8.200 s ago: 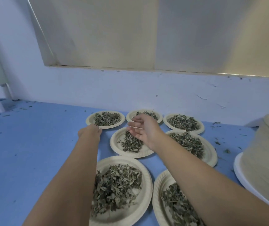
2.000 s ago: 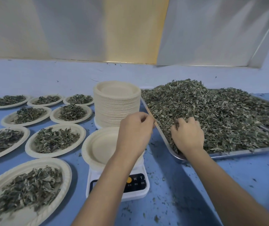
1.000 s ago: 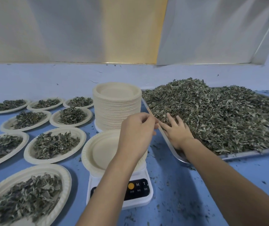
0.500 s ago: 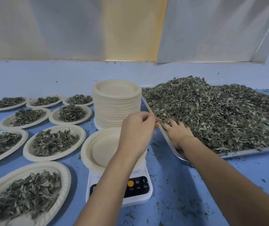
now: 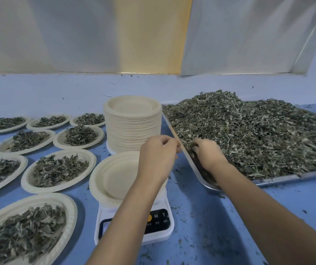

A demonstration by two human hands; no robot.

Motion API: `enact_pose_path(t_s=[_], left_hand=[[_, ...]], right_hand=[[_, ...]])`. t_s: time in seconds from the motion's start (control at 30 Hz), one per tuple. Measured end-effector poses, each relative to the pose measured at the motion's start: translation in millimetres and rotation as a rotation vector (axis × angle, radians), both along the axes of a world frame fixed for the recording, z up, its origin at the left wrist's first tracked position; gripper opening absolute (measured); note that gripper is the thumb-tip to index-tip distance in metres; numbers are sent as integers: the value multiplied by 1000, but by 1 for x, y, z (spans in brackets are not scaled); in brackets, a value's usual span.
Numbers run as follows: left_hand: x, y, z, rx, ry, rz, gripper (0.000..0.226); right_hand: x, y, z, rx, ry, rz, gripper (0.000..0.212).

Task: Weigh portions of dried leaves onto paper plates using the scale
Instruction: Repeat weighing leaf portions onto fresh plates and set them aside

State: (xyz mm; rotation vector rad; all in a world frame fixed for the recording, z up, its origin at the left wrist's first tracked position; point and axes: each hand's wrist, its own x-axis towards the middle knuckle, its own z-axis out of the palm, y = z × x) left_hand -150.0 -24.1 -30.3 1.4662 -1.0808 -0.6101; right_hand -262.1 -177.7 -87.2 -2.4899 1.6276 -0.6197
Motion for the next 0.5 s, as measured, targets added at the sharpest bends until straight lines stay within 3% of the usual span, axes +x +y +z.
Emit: enact_pose_path(t_s=[0.2,0.3,0.43,0.5], left_hand=[[-22,-35,7,92,621,-51,15],[-36,-54,3,142,744,-60,26],[-48,-69,-5,188,852,-77,45],[-50,-74,-9,186,887,-69,49]], right_hand=[[-7,2,8,47,-591,-35,16],[-11,3,12,160,-912,-61,23],[-12,4,16,340,-1249,-46,14],[-13,5,18,411,-1368,-77,38]])
